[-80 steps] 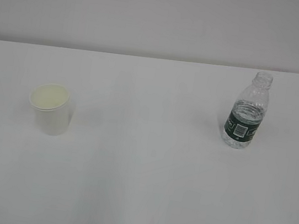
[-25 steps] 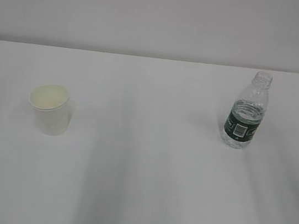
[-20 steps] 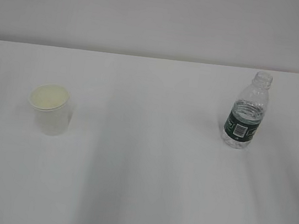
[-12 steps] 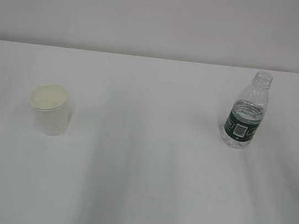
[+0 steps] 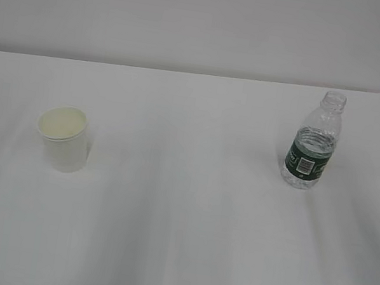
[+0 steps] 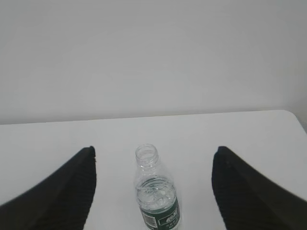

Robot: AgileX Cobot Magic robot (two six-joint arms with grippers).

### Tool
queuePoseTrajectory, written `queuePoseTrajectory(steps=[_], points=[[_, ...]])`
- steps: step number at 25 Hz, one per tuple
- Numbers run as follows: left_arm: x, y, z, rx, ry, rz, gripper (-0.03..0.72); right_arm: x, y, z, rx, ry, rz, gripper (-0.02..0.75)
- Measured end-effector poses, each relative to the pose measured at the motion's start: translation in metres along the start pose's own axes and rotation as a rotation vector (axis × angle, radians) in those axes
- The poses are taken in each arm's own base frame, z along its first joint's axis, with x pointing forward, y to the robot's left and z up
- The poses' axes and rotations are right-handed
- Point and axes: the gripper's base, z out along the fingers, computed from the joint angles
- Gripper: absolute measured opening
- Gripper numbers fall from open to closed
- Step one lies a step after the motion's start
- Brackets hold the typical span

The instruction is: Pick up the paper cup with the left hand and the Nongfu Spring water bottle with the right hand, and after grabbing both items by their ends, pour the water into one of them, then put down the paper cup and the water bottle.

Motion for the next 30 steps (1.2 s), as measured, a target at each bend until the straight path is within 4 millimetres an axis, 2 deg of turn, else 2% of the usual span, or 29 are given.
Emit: queuePoseTrajectory(steps=[6,11,17,20,26,30], points=[[0.018,0.003,-0.001,-0.007,-0.019,-0.002,0.505,0.006,-0.001,0.009,0.005,0.041,-0.005,0.573],[0.041,0.006,0.006,-0.018,-0.025,0.000,0.505,0.016,-0.002,0.024,0.012,0.106,-0.013,0.573],[0.062,0.009,0.031,-0.031,0.017,0.006,0.505,0.028,-0.003,0.042,0.018,0.172,-0.018,0.573],[0.073,0.006,0.043,-0.019,0.033,-0.021,0.505,0.030,-0.003,0.050,0.012,0.150,-0.049,0.573],[0.095,-0.006,0.061,0.033,0.060,-0.028,0.504,0.031,-0.002,0.065,-0.018,0.084,-0.136,0.573],[0.105,-0.014,0.068,0.074,0.068,-0.012,0.503,0.040,-0.002,0.077,-0.023,0.108,-0.139,0.573]])
